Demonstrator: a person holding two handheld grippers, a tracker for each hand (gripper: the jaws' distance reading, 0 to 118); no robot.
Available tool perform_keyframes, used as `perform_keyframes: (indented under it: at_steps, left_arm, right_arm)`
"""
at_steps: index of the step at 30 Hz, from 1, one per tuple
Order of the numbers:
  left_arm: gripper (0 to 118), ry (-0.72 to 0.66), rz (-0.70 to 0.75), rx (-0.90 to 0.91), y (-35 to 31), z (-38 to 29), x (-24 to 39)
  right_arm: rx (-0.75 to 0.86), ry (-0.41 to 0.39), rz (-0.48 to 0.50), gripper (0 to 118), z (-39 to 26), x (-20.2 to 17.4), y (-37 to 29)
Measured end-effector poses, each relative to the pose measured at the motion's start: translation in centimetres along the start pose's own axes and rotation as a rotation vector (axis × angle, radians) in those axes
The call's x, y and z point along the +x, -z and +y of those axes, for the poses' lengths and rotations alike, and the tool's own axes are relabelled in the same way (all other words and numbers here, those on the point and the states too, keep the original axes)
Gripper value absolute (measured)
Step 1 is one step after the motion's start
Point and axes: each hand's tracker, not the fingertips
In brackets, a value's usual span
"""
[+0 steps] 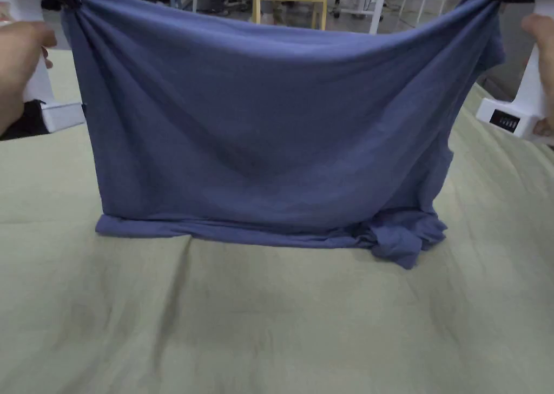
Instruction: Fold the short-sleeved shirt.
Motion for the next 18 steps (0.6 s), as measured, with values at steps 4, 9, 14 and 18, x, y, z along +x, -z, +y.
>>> perform_keyframes:
  at_steps: [4, 9, 14, 18]
  left_arm:
    - [2, 0.063, -0.003, -0.063, 1.0, -3.2, 0.2]
    - [2, 0.108, -0.020, -0.107, -0.2, -5.7, -0.7]
    - [2, 0.148, -0.073, -0.157, -3.9, -10.6, -2.3]
    - [2, 0.232, -0.081, -0.201, -7.6, -16.0, -2.9]
  right_arm:
    - [-0.069, 0.022, -0.018, 5, -4.2, 1.2, 1.4]
    - [-0.109, -0.004, 0.005, 5, -7.1, 2.5, 0.7]
    - [-0.164, -0.051, 0.054, 5, -11.6, 4.0, -2.6]
    - [-0.222, -0.070, 0.100, 5, -16.6, 5.1, -7.0]
